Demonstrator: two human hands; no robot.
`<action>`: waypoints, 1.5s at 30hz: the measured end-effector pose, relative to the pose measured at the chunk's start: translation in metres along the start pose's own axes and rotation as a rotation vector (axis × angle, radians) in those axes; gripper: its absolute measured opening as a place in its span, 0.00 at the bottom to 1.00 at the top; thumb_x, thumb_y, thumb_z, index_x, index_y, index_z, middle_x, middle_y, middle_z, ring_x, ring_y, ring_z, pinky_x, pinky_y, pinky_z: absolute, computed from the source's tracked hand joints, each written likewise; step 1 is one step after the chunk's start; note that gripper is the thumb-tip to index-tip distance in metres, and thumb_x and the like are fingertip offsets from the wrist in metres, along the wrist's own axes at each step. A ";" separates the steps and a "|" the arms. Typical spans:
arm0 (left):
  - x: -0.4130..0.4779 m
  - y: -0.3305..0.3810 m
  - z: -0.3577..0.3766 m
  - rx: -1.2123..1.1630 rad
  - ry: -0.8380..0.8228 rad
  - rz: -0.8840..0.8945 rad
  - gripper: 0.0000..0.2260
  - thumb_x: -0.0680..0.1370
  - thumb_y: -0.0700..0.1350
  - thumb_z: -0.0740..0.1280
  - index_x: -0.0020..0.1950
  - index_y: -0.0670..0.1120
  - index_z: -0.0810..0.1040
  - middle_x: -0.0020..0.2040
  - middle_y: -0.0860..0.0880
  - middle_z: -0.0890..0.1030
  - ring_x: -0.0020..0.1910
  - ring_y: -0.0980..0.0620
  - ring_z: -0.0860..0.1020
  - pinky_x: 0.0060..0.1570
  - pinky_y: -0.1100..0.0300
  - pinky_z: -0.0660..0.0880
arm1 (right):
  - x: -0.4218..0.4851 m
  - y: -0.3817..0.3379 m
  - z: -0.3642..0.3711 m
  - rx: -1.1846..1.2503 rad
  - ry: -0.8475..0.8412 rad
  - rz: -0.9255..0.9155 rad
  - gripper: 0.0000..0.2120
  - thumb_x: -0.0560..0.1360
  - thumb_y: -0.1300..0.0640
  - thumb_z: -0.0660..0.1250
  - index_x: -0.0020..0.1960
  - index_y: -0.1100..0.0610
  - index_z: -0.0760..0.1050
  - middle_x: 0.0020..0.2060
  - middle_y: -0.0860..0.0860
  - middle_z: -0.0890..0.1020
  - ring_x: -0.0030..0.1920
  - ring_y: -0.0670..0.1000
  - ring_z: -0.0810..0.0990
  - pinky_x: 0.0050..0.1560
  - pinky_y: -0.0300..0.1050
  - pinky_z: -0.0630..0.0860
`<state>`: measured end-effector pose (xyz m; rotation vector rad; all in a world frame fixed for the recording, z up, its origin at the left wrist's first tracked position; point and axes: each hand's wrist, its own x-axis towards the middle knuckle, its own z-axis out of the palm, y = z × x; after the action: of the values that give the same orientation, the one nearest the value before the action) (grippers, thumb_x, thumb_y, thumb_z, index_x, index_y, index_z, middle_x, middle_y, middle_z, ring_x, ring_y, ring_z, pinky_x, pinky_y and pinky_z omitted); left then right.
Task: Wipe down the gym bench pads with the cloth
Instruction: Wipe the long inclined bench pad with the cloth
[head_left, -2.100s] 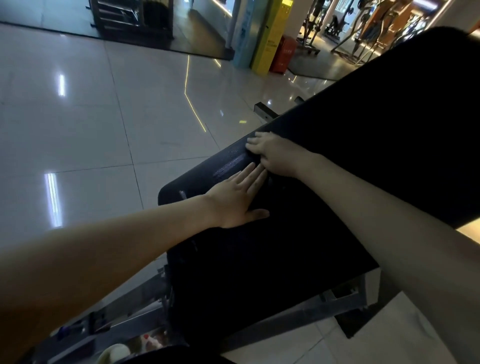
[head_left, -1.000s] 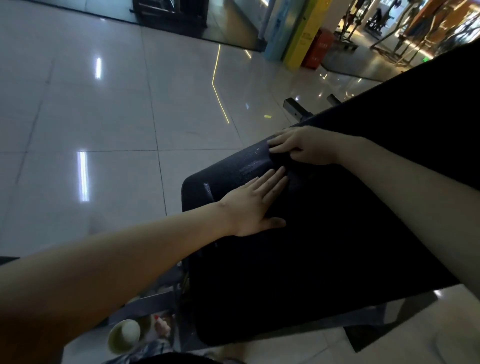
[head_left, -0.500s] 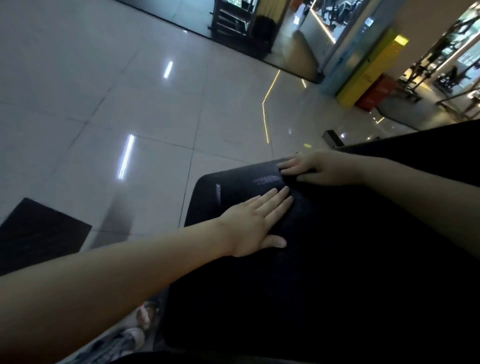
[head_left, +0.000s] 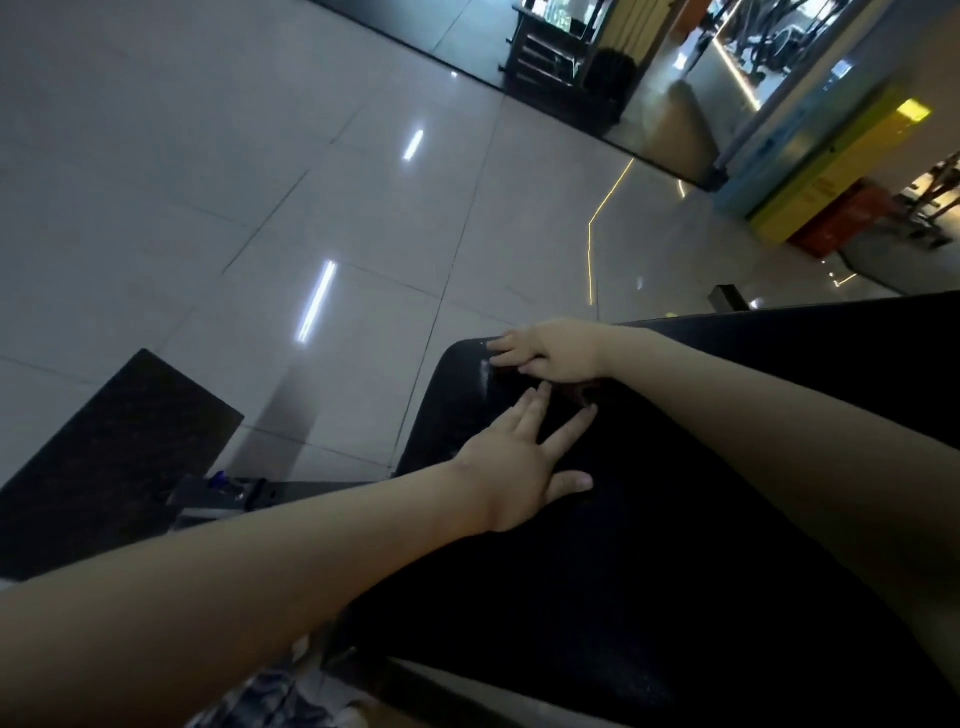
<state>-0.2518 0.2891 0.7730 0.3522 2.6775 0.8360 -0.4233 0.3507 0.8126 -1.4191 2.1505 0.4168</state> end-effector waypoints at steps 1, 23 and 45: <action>0.000 0.000 0.001 -0.010 0.005 0.000 0.31 0.82 0.62 0.50 0.79 0.58 0.36 0.79 0.41 0.33 0.78 0.46 0.33 0.78 0.49 0.44 | -0.016 0.004 -0.002 0.015 -0.001 0.005 0.21 0.81 0.64 0.58 0.74 0.55 0.66 0.76 0.50 0.61 0.77 0.50 0.58 0.75 0.41 0.51; -0.011 -0.035 -0.005 -0.073 -0.176 0.024 0.38 0.78 0.68 0.57 0.76 0.64 0.32 0.76 0.37 0.28 0.76 0.40 0.30 0.76 0.43 0.45 | 0.079 -0.028 0.012 0.044 -0.090 -0.078 0.21 0.81 0.66 0.57 0.73 0.60 0.67 0.76 0.53 0.63 0.77 0.53 0.57 0.72 0.39 0.50; -0.030 -0.051 0.002 0.024 -0.014 -0.005 0.44 0.75 0.71 0.57 0.81 0.54 0.39 0.79 0.39 0.37 0.79 0.43 0.38 0.76 0.40 0.39 | -0.040 0.004 -0.004 0.053 -0.009 0.124 0.22 0.81 0.65 0.58 0.74 0.53 0.67 0.75 0.46 0.62 0.77 0.49 0.54 0.73 0.39 0.45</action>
<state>-0.2299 0.2398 0.7483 0.3551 2.6765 0.7973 -0.4156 0.3803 0.8383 -1.2573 2.2333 0.4073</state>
